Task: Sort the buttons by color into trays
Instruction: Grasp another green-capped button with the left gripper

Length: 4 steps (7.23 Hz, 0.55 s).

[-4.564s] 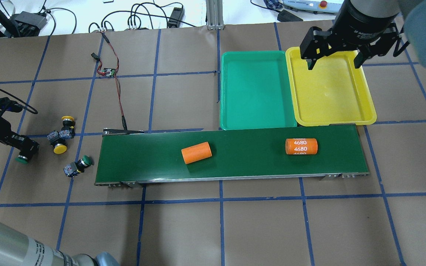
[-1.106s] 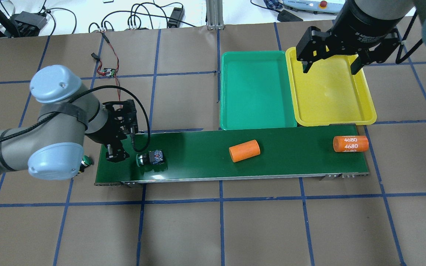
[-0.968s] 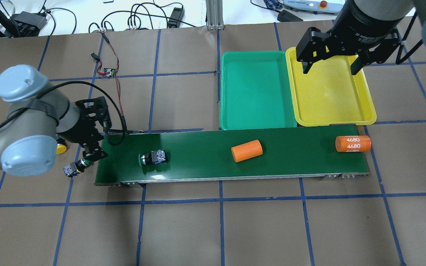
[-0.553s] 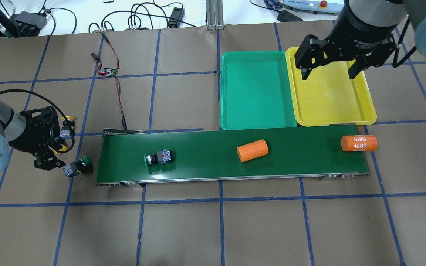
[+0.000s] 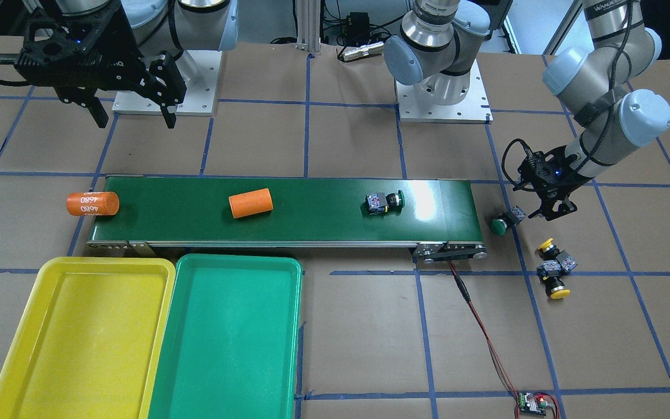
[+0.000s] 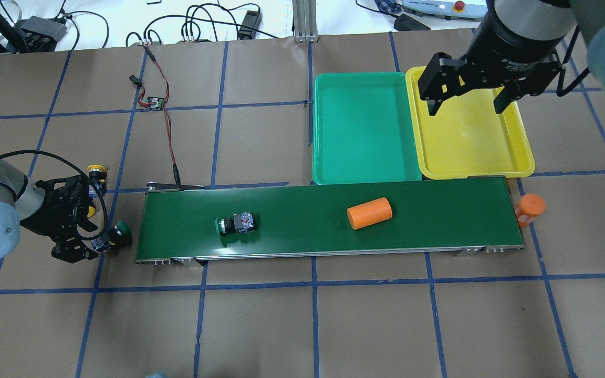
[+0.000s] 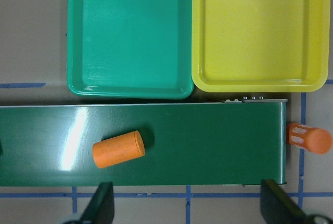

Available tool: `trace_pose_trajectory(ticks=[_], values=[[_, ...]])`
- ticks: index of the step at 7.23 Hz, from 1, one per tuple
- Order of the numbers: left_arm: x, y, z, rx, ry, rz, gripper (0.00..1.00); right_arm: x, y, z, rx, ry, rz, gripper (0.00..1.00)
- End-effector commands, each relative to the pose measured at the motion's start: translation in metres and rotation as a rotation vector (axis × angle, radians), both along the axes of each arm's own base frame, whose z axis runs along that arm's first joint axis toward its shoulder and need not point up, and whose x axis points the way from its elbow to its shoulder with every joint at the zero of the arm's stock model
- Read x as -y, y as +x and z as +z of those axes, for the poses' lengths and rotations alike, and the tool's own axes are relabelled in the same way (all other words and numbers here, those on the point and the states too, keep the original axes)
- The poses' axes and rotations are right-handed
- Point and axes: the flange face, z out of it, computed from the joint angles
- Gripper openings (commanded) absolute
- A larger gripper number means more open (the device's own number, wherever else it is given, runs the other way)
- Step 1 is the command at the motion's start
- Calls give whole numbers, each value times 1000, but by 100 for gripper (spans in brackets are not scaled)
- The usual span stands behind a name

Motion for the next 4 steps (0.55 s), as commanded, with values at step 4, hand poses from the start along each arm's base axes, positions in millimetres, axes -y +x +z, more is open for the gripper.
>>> trace_pose_trajectory(ticks=[4], values=[[6, -11, -12, 36, -31, -17, 100, 1, 0, -1, 0, 2, 1, 100]])
